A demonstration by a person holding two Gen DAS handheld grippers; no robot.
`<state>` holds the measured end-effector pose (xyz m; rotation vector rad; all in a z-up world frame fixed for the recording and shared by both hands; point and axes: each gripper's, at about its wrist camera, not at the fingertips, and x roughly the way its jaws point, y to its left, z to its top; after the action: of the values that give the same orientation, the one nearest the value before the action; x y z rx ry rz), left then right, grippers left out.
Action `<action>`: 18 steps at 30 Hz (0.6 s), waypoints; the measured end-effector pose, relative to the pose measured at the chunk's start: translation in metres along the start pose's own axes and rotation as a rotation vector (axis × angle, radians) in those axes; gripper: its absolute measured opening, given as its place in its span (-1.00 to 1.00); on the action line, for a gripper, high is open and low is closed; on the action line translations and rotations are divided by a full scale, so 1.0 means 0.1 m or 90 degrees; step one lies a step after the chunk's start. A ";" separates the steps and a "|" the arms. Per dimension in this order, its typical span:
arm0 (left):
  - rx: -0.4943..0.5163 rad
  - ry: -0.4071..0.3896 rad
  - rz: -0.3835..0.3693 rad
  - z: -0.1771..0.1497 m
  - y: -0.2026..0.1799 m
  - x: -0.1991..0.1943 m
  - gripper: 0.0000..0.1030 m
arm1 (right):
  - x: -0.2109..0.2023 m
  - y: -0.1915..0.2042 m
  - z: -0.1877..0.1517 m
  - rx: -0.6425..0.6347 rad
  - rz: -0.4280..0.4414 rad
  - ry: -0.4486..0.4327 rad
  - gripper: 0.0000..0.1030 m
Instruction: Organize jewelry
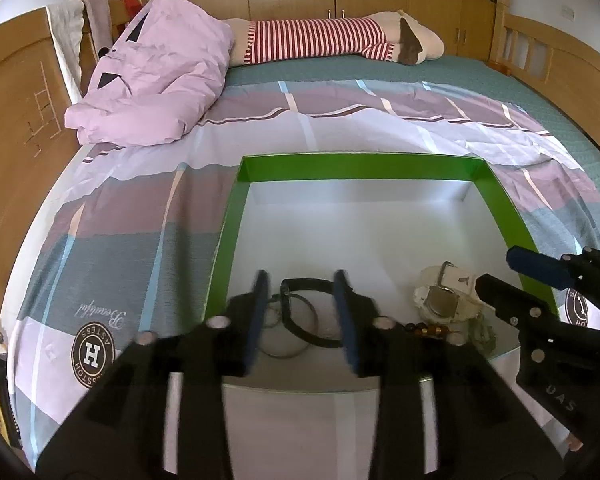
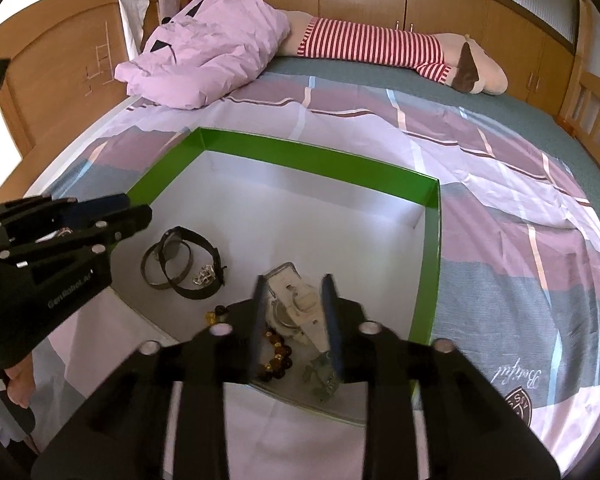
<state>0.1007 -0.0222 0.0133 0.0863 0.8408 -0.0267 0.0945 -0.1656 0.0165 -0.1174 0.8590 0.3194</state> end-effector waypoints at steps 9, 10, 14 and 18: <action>-0.007 0.002 -0.004 0.00 -0.01 -0.02 0.00 | -0.05 -0.05 0.01 0.010 0.002 -0.011 -0.12; -0.012 0.003 -0.005 0.00 0.01 -0.03 0.03 | -0.05 -0.04 0.01 0.009 0.003 -0.010 -0.12; -0.023 0.006 -0.010 0.00 0.04 -0.02 0.03 | -0.06 -0.06 0.01 0.018 0.002 -0.014 0.12; -0.018 0.006 -0.008 -0.01 0.01 -0.01 0.05 | -0.07 -0.07 0.03 0.026 0.009 -0.020 0.14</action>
<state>0.0994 -0.0211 0.0137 0.0538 0.8502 -0.0260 0.0940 -0.1731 0.0237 -0.0684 0.8352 0.3153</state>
